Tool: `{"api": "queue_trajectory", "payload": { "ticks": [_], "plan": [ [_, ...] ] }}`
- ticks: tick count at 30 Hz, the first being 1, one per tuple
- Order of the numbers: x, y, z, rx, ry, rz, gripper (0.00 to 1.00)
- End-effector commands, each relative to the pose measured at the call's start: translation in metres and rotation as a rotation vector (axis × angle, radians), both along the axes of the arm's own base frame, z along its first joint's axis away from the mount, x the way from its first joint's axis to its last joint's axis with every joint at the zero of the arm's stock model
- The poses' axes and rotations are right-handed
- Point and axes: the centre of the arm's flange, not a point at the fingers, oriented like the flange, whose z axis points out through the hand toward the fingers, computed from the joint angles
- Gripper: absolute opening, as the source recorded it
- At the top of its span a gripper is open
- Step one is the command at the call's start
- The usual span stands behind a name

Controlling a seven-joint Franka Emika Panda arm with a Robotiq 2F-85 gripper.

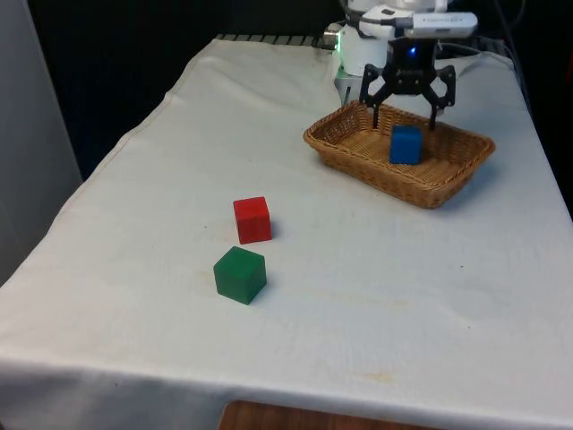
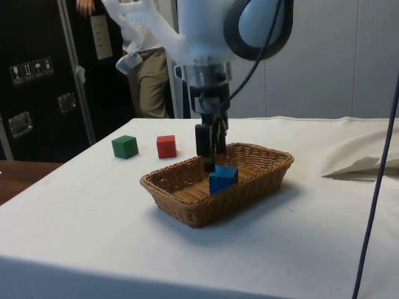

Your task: Pick up the blue cube and place it into the basket.

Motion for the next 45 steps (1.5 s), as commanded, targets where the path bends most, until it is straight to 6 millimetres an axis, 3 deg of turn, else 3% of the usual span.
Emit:
{"api": "queue_trajectory", "payload": {
  "ticks": [1, 13, 32, 45],
  "plan": [
    [0.002, 0.001, 0.007, 0.002, 0.004, -0.005, 1.0],
    [0.015, -0.001, 0.04, -0.013, -0.013, -0.005, 1.0],
    [0.08, -0.022, 0.079, -0.017, -0.025, -0.008, 1.0],
    [0.107, -0.039, 0.112, -0.034, -0.04, -0.012, 1.0]
  ]
}}
